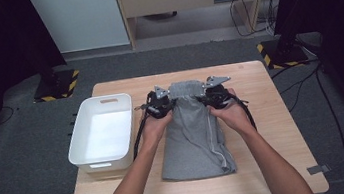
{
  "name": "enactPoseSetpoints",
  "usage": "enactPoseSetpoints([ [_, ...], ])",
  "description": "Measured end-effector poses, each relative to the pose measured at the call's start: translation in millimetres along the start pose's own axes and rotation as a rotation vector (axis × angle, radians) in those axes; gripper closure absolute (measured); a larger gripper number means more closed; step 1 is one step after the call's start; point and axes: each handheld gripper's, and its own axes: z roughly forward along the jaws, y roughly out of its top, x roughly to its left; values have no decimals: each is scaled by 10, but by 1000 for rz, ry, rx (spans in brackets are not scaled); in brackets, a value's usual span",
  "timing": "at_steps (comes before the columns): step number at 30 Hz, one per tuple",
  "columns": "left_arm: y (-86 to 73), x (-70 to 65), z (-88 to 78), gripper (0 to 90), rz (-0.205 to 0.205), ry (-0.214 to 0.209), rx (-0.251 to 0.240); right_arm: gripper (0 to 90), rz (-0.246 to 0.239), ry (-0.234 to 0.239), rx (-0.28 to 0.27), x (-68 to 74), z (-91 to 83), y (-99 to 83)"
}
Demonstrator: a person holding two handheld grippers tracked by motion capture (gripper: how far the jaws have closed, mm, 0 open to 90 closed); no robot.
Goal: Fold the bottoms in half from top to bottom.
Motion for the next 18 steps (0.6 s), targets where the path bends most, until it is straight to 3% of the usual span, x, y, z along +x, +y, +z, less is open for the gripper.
enactPoseSetpoints([
  [18, 96, 28, -32, 814, -2, 1, -4, 824, 24, -6, -2, -68, 17, 88],
])
